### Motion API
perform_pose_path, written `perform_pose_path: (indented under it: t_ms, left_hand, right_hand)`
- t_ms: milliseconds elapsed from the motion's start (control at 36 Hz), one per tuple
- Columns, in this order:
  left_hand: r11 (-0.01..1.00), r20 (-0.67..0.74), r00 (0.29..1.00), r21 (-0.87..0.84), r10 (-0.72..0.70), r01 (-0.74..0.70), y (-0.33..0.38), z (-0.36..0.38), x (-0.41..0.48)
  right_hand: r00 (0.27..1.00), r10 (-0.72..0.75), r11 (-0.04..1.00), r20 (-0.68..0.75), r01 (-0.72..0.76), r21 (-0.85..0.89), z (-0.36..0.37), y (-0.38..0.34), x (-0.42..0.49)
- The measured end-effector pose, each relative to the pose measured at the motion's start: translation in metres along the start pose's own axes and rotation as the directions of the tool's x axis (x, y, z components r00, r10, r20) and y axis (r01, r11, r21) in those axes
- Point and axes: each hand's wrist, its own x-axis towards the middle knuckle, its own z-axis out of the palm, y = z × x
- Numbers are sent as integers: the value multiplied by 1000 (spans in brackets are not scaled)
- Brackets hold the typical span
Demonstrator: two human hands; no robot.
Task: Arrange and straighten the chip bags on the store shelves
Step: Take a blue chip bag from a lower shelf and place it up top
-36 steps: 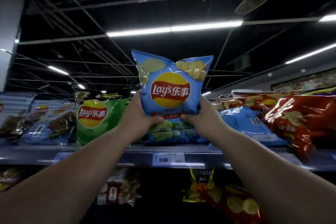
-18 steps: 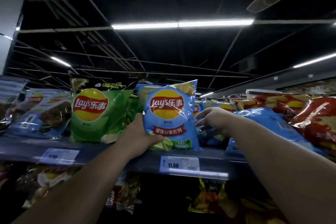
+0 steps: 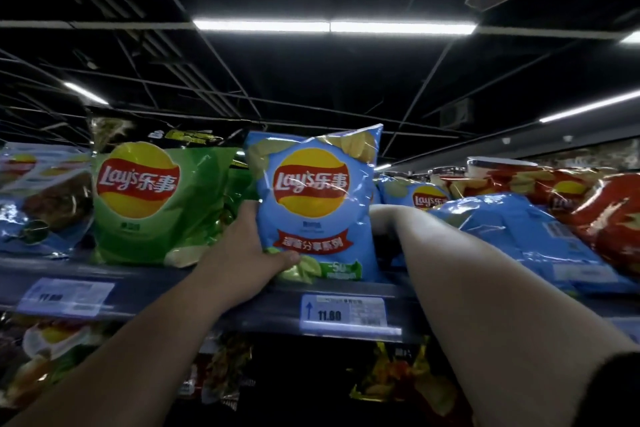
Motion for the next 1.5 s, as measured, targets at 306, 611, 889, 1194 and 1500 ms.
perform_pose_path:
  t_ms: [306,611,889,1194,1500]
  left_hand:
    - [999,-33,998,4,-50,50,2,-3,-3]
    - [996,-13,996,-5,-89,89,3,-5,-3]
    - [995,-34,994,17,-101,102,6,-4,-4]
    - [997,-31,997,2,-74,74,0,-4,-4]
    - [997,-75,996,-67,-48,43,-2,-1,-3]
  right_hand:
    - [984,-77,974,-158,108,199,-17,29,-18]
    - [835,-180,860,-521,391,329,-18,76,-34]
    - [964,-127,726,-236,252,640,-9,49,-48]
    - [953,-99,840,-286,234,489,-6,50,-21]
    - [911,-237,905,-336,333,265,6,42,-31]
